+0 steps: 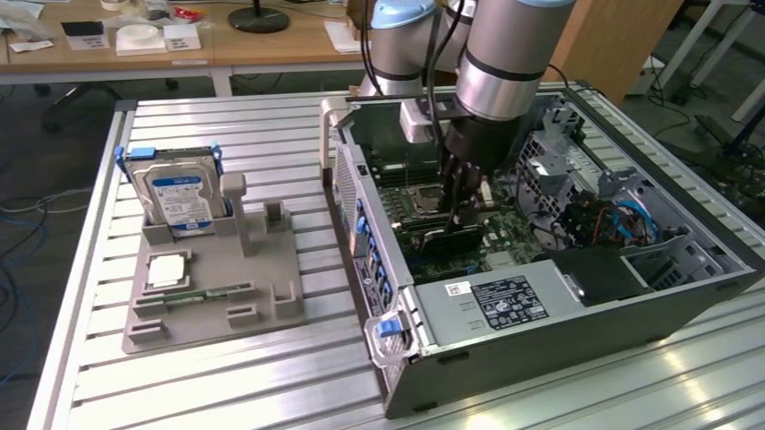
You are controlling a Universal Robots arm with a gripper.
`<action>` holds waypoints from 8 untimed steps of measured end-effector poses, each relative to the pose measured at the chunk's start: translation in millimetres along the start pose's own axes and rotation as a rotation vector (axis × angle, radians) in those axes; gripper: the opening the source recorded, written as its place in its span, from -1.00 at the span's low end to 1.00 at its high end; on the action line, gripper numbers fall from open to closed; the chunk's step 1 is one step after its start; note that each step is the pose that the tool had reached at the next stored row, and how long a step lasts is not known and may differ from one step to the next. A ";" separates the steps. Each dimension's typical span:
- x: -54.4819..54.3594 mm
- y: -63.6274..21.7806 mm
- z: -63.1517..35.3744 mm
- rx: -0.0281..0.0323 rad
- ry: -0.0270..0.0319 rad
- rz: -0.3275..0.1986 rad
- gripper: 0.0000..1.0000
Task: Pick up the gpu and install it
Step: 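Press down on the gpu until it lock into place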
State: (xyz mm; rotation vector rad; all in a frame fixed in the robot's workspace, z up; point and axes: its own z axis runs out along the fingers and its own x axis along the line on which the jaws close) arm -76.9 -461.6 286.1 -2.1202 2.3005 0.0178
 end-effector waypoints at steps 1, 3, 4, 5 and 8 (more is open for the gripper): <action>0.0 0.0 -0.1 -0.0002 -0.0002 0.000 -0.21; 0.0 0.0 -0.3 -0.0012 -0.0003 0.000 -0.21; 0.0 0.0 -0.4 -0.0020 0.0000 0.000 -0.21; 0.0 0.0 -0.5 -0.0026 0.0001 0.000 -0.21; 0.0 0.0 -1.2 -0.0034 0.0005 0.000 -0.21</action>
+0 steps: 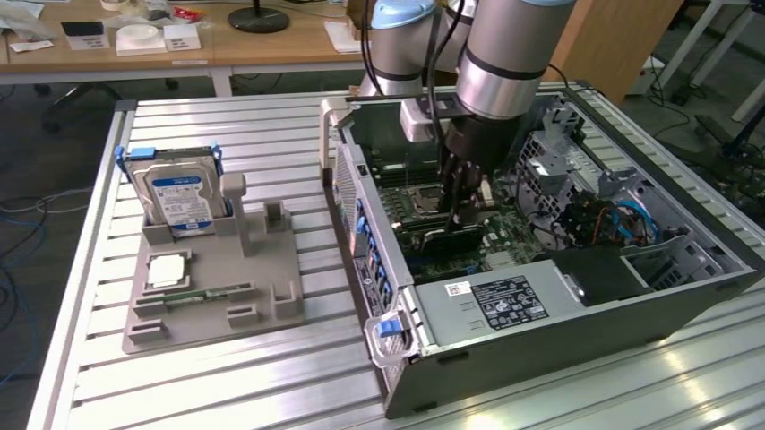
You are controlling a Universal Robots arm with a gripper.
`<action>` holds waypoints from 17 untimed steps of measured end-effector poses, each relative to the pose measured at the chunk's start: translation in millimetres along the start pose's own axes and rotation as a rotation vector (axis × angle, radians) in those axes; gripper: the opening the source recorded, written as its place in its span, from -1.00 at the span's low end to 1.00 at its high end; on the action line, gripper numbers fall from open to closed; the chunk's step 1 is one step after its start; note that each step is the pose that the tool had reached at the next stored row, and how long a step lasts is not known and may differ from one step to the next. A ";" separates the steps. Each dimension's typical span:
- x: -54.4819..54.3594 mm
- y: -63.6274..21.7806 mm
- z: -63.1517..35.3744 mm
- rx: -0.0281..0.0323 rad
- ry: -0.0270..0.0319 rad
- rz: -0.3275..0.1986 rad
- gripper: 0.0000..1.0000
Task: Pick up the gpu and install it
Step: 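Press down on the gpu until it lock into place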
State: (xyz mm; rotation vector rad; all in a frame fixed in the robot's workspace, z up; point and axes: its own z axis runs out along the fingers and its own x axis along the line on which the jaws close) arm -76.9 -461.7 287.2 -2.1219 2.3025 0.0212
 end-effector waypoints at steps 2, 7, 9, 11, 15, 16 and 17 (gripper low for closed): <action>0.0 0.0 -1.1 -0.0006 -0.0002 0.000 -0.21; -0.1 0.0 -1.4 -0.0026 -0.0001 0.000 -0.21; -0.1 0.0 -1.4 -0.0027 -0.0001 0.000 -0.21; -0.1 0.0 -1.4 -0.0027 -0.0001 0.000 -0.21; -0.1 0.0 -1.4 -0.0027 -0.0001 0.000 -0.21; -0.1 0.0 -1.4 -0.0027 -0.0001 0.000 -0.21; -0.1 0.0 -1.4 -0.0026 -0.0001 0.000 -0.21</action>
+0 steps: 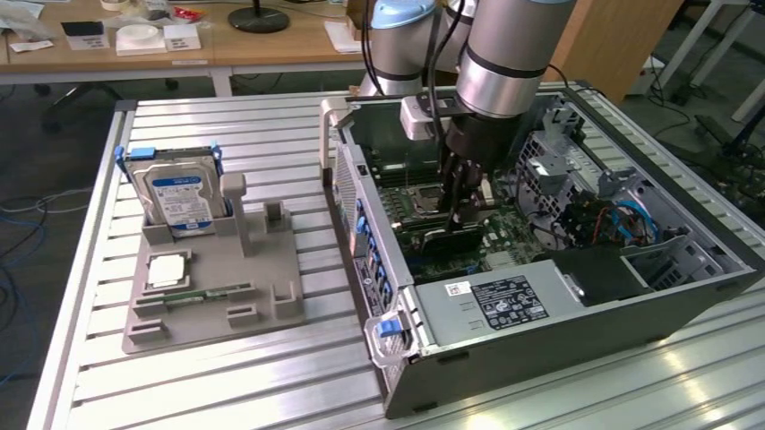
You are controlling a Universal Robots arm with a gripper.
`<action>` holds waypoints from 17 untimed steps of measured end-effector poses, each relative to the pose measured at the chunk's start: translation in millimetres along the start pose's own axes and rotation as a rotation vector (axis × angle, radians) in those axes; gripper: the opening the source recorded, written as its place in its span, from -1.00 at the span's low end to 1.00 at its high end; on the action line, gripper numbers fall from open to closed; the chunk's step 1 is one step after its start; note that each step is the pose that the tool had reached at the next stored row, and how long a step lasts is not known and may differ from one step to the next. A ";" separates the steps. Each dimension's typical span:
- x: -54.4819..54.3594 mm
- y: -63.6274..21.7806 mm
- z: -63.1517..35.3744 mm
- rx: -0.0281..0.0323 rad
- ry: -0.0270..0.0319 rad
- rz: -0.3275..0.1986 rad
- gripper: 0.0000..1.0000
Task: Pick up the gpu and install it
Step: 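Press down on the gpu until it lock into place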
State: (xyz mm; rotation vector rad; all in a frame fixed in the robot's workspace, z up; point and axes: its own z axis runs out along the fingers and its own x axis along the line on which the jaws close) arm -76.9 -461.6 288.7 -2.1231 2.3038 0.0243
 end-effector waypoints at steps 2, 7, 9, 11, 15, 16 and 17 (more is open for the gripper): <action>0.0 0.0 0.0 0.0000 -0.0001 0.000 -0.22; 0.0 0.0 0.0 0.0000 0.0000 0.000 -0.60; 0.0 0.0 0.0 0.0000 0.0000 0.000 -0.72; 0.0 0.0 0.0 0.0000 0.0000 0.000 -0.79; 0.0 0.0 0.0 0.0000 0.0000 0.000 -0.79; 0.0 0.0 0.0 0.0000 -0.0001 0.000 -0.79; 0.0 0.0 0.0 0.0000 0.0000 0.000 -0.79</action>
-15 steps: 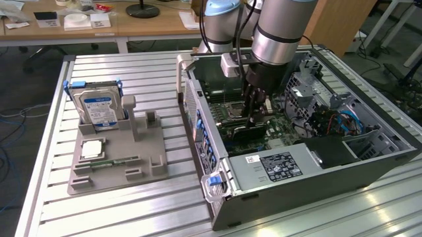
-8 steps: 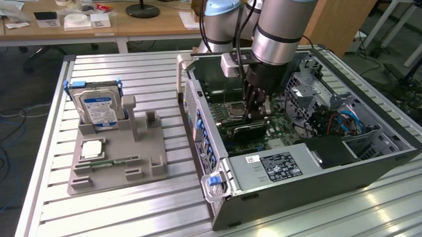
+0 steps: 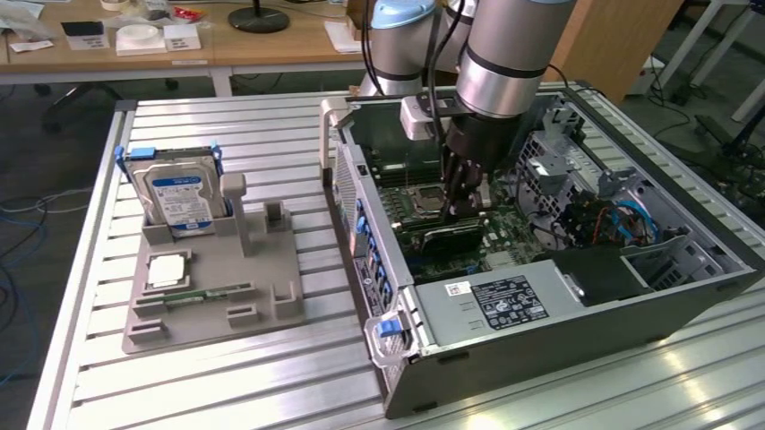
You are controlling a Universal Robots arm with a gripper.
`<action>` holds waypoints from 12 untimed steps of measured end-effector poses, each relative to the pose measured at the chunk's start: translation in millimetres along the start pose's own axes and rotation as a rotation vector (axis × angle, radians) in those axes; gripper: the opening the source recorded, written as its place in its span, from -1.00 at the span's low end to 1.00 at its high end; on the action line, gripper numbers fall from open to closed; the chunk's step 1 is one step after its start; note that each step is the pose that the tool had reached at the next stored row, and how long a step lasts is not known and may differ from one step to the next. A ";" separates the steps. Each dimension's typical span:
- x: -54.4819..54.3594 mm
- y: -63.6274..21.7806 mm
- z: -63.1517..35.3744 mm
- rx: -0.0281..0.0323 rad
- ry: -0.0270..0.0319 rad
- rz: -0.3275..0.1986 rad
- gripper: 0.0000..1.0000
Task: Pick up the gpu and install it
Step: 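Press down on the gpu until it lock into place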
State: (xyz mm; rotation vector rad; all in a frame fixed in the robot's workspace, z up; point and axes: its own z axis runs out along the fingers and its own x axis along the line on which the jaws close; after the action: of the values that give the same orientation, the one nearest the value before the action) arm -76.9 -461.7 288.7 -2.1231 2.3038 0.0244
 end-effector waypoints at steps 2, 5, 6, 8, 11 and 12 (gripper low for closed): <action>0.0 0.0 0.0 0.0000 0.0000 0.000 -0.79; 0.0 0.0 0.0 0.0000 0.0000 0.000 -0.79; 0.0 0.0 0.0 0.0000 0.0000 0.000 -0.79; 0.0 0.0 0.0 0.0000 0.0000 0.000 -0.79; 0.0 0.0 2.2 0.0000 0.0001 0.000 -0.79; 0.1 0.0 3.7 -0.0001 0.0001 0.000 -0.79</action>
State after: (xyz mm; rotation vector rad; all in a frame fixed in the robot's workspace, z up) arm -76.9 -461.6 284.9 -2.1232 2.3039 0.0243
